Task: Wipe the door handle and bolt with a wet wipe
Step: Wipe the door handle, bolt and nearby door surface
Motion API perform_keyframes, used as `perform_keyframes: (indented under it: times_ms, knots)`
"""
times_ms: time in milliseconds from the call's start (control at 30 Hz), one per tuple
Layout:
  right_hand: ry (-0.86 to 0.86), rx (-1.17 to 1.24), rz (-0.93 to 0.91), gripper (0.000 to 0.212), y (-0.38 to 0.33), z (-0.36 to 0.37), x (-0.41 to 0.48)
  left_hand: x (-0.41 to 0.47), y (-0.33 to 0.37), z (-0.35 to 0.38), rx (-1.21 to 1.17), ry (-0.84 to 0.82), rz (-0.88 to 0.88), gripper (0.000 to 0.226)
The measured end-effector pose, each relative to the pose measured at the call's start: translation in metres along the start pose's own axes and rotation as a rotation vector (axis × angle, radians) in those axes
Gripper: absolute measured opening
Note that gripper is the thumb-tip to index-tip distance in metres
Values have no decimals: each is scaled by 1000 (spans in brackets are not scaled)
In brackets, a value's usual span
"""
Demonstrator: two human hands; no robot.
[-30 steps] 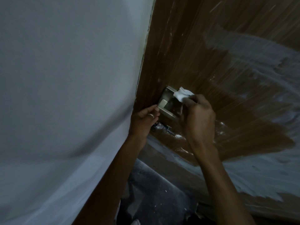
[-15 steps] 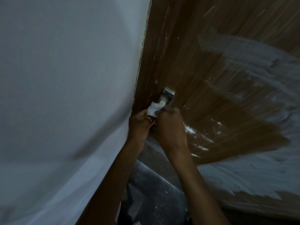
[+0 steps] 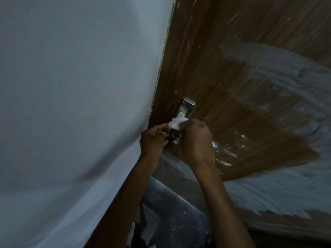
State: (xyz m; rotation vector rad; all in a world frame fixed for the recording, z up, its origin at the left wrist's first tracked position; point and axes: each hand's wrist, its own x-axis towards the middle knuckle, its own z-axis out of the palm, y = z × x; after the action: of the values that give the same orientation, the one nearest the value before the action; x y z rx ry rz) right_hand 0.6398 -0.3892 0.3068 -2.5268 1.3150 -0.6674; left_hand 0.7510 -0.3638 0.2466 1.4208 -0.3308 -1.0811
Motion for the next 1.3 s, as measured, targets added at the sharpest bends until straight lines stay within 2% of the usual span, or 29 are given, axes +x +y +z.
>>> perform_keyframes:
  times_ms: [167,267,400,467,600,767,833,967,1033,1167,1233,1300]
  knots:
    - [-1,-151,-44,22,-2,14,33,1,4,5,-38,-4,-51,24]
    - [-48,-180,-10,21,-5,19,21,4,2,6,240,-29,53,16]
    - [-39,-125,55,19,7,10,-17,0,5,6,122,-82,37,28]
    - [-24,-93,58,24,14,4,-19,1,5,6,110,-97,37,28]
    - [90,-91,-27,19,4,-3,6,4,3,8,311,-61,137,18]
    - [48,-41,-109,14,7,27,22,7,6,13,359,-1,190,17]
    - [41,-65,-38,13,16,28,6,6,6,12,280,-29,184,22]
    - [13,-143,121,29,50,14,-26,6,5,12,160,-25,169,25]
    - [0,-152,159,25,57,3,-27,7,4,12,141,-19,186,24]
    - [105,-47,34,13,30,-4,-5,9,2,11,203,-9,197,20]
    - [97,-90,-73,19,15,9,10,10,1,11,291,15,220,19]
    - [32,-101,-133,32,9,27,18,11,0,12,388,43,236,29]
